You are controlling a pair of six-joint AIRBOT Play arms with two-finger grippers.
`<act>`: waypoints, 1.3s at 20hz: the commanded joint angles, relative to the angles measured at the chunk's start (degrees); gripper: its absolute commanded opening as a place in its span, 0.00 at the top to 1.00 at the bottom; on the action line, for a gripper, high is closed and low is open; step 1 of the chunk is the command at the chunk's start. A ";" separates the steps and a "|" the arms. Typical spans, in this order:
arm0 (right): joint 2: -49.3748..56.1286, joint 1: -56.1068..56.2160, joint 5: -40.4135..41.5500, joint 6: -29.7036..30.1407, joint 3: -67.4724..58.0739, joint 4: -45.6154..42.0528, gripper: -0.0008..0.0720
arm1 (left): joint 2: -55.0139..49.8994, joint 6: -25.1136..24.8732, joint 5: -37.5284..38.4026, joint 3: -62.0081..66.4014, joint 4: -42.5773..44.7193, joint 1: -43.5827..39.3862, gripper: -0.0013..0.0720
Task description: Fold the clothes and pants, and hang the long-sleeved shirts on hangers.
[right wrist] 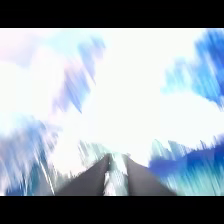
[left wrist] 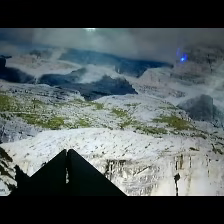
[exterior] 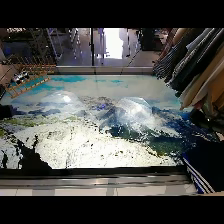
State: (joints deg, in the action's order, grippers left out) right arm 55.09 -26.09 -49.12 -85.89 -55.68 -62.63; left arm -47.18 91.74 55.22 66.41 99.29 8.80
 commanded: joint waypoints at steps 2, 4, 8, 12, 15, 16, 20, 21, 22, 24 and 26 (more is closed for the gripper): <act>-0.04 8.22 24.76 0.07 0.81 -1.66 0.60 | 0.07 1.03 -3.08 0.07 1.40 0.17 0.96; -0.04 8.22 28.30 0.07 0.81 -1.68 0.60 | 0.07 1.03 -3.08 0.07 1.40 0.17 0.96; -0.04 8.22 30.77 0.07 0.81 -1.68 0.60 | 0.07 1.03 -3.08 0.07 1.42 0.17 0.96; -0.04 8.22 30.77 0.07 0.81 -1.68 0.60 | 0.07 1.05 -3.08 0.07 1.40 0.17 0.96; -0.04 8.22 30.77 0.07 0.81 -1.68 0.60 | 0.07 1.03 -3.08 0.07 1.40 0.17 0.96; -0.04 8.22 30.77 0.07 0.81 -1.68 0.60 | 0.07 1.03 -3.08 0.07 1.40 0.17 0.96; -0.04 8.22 30.77 0.07 0.81 -1.68 0.60 | 0.07 1.03 -3.08 0.07 1.40 0.17 0.96; -0.04 8.22 30.77 0.07 0.81 -1.68 0.60 | 0.07 1.03 -3.08 0.07 1.42 0.17 0.96; -0.04 8.22 30.77 0.07 0.81 -1.68 0.60 | 0.07 1.03 -3.08 0.07 1.40 0.17 0.96; -0.04 8.22 30.77 0.07 0.81 -1.68 0.60 | 0.07 1.03 -3.08 0.07 1.40 0.17 0.96; -0.04 8.22 30.77 0.07 0.81 -1.68 0.60 | 0.07 1.03 -3.08 0.07 1.40 0.17 0.96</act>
State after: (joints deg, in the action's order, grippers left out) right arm 55.09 -17.93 -18.37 -85.82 -54.89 -64.29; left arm -47.16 92.82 52.16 66.41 100.68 8.91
